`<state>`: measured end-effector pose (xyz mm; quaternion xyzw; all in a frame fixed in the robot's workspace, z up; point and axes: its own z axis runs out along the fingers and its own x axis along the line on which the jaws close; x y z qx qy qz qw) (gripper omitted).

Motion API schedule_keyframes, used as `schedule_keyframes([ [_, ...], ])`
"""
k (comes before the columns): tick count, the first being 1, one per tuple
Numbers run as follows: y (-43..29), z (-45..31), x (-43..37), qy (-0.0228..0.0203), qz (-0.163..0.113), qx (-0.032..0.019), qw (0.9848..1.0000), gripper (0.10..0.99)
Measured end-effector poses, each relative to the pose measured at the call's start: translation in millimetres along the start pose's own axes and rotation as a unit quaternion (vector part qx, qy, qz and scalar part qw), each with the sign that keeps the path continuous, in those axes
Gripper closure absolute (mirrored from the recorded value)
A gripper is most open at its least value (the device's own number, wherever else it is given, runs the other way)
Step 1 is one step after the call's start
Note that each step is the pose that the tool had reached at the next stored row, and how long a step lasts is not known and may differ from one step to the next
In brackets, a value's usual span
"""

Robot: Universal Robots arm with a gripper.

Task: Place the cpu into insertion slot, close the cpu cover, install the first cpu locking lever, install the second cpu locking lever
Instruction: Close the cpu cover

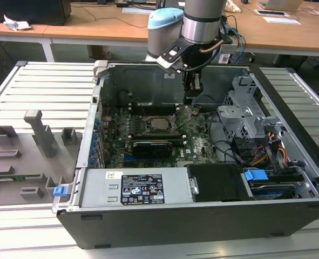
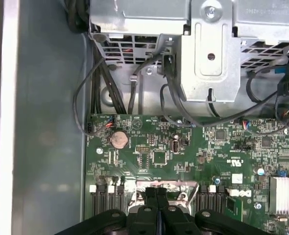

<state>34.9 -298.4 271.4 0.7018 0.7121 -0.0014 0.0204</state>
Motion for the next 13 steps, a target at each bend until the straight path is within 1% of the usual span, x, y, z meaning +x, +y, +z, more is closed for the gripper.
schedule_keyframes([
  [2,0.9,1.4,-3.3,0.0000,0.000,0.0000,1.0000,0.976],
  [5,1.7,1.8,-3.8,0.0000,0.000,0.0000,1.0000,0.976],
  [7,4.9,2.3,-3.9,-0.0002,0.000,0.0001,1.0000,0.976],
  [9,7.7,4.1,-3.9,-0.0001,0.000,0.0030,1.0000,0.976],
  [13,9.0,5.3,-4.0,-0.0003,-0.001,0.0057,1.0000,0.976],
])
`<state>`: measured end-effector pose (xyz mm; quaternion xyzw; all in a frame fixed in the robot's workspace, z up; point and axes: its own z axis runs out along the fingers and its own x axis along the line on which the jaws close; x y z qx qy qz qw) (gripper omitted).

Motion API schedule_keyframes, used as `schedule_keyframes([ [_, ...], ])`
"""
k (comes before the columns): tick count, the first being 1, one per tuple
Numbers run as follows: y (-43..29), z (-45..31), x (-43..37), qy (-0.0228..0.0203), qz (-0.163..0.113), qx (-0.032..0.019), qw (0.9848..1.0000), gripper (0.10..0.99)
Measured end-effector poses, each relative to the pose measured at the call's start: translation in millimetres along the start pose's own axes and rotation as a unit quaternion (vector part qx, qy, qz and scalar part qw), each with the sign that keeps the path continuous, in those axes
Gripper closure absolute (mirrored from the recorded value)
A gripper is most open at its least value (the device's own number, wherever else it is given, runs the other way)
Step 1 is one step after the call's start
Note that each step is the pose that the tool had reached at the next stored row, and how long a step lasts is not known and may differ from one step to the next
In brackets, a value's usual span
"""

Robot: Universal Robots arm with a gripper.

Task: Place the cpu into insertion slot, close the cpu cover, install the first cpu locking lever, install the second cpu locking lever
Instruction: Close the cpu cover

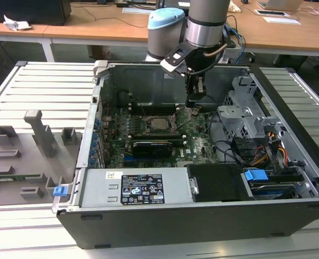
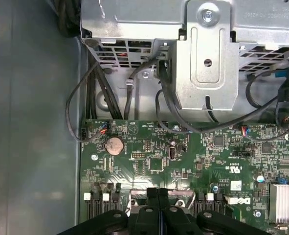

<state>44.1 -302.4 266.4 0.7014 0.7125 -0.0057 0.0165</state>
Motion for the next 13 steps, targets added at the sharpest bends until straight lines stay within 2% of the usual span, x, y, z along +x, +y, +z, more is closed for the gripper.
schedule_keyframes([
  [4,4.3,1.4,0.1,0.0004,-0.009,-0.0003,1.0000,0.976],
  [13,13.9,5.2,0.0,0.0004,-0.009,-0.0003,1.0000,0.976],
])
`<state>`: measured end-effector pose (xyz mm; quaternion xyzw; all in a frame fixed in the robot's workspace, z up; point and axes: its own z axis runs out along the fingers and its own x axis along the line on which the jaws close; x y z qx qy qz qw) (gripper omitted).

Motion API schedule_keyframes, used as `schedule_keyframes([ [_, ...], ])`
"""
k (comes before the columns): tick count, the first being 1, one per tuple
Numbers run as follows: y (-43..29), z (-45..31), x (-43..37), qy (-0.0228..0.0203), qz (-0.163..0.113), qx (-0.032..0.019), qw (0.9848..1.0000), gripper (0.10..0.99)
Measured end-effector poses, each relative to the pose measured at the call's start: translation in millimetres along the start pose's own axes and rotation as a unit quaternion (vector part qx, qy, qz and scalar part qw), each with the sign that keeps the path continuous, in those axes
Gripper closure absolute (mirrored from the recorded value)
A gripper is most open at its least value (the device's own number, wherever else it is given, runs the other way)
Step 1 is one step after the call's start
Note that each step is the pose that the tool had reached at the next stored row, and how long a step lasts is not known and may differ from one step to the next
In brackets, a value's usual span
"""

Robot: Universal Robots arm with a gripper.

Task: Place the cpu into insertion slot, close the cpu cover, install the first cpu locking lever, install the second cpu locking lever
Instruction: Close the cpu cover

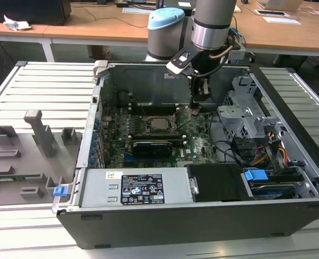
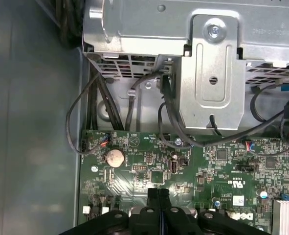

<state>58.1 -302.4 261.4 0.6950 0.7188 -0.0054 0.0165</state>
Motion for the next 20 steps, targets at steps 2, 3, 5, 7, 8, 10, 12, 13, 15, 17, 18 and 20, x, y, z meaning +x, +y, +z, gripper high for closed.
schedule_keyframes([
  [2,2.1,1.0,0.0,0.0001,0.000,0.0000,1.0000,0.976],
  [3,2.4,1.4,0.0,0.0001,0.000,0.0000,1.0000,0.976],
  [5,3.5,3.5,0.0,0.0000,0.000,0.0000,1.0000,0.976],
  [7,4.8,9.1,0.1,0.0000,0.000,0.0000,1.0000,0.976],
  [8,4.8,10.3,-0.2,0.0000,0.000,0.0000,1.0000,0.976],
  [10,4.8,11.4,-2.0,-0.0002,0.000,0.0001,1.0000,0.976],
  [12,4.7,12.2,-4.4,0.0000,0.000,0.0000,1.0000,0.976],
  [13,4.6,12.4,-5.2,0.0000,0.000,0.0000,1.0000,0.976],
  [15,2.1,12.9,-5.8,0.0000,0.000,0.0000,1.0000,0.976],
  [17,-0.5,13.1,-5.7,0.0000,0.000,0.0000,1.0000,0.976],
  [18,-0.5,13.2,-5.7,0.0000,0.000,0.0000,1.0000,0.976],
  [20,-0.6,13.2,-5.7,-0.0001,0.000,0.0000,1.0000,0.976],
])
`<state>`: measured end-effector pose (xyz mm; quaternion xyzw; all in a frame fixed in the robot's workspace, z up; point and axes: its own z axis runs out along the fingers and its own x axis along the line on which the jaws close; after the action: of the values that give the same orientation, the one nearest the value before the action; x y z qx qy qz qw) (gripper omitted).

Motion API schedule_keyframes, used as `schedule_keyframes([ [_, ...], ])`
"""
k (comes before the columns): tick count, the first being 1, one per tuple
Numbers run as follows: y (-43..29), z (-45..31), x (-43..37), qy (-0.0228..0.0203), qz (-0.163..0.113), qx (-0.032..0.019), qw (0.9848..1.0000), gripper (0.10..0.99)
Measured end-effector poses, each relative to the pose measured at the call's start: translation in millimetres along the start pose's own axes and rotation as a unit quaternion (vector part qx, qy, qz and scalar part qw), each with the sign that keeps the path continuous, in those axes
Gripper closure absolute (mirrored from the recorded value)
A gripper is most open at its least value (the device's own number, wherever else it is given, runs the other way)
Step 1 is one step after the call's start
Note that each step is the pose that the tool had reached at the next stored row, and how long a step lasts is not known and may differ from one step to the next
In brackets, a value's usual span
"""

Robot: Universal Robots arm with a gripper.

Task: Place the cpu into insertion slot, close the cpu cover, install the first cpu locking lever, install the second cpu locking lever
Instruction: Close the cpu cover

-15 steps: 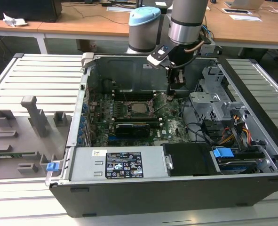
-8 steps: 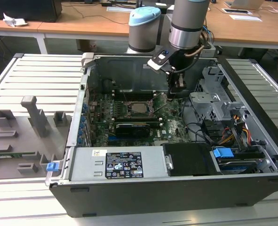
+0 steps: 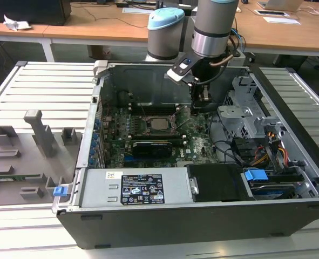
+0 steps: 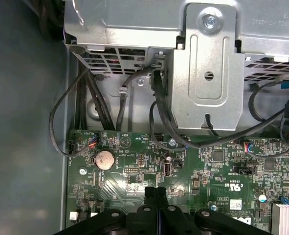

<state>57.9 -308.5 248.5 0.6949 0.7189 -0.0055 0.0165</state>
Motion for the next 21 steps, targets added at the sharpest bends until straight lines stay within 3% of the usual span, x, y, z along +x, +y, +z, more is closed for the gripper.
schedule_keyframes([
  [4,-0.8,0.1,0.0,0.0001,0.000,0.0000,1.0000,0.976],
  [21,-22.2,-0.3,0.8,0.0001,0.000,0.0000,1.0000,0.976],
])
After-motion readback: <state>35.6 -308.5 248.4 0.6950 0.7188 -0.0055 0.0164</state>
